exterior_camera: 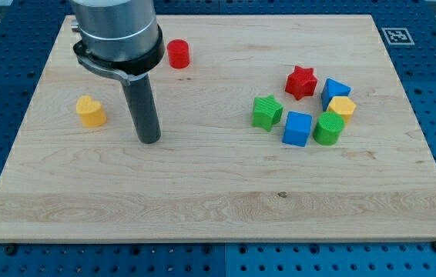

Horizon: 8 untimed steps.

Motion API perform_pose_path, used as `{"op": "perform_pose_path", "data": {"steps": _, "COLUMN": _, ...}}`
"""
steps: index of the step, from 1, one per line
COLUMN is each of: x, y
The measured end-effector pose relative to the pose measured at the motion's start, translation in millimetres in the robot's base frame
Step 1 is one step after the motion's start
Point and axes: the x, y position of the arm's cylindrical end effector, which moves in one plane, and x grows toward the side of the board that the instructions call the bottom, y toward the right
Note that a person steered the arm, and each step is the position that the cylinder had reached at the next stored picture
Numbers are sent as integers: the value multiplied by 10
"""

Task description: Move the yellow heart below diagonally left to the red circle

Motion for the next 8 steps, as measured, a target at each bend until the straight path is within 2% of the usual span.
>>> {"op": "perform_pose_path", "data": {"steps": 2, "x": 51, "y": -196}}
{"op": "perform_pose_path", "data": {"steps": 3, "x": -92, "y": -794}}
{"op": "perform_pose_path", "data": {"steps": 6, "x": -389, "y": -1769}}
{"op": "perform_pose_path", "data": {"steps": 7, "x": -807, "y": -1619}}
{"op": "perform_pose_path", "data": {"steps": 8, "x": -676, "y": -1073}}
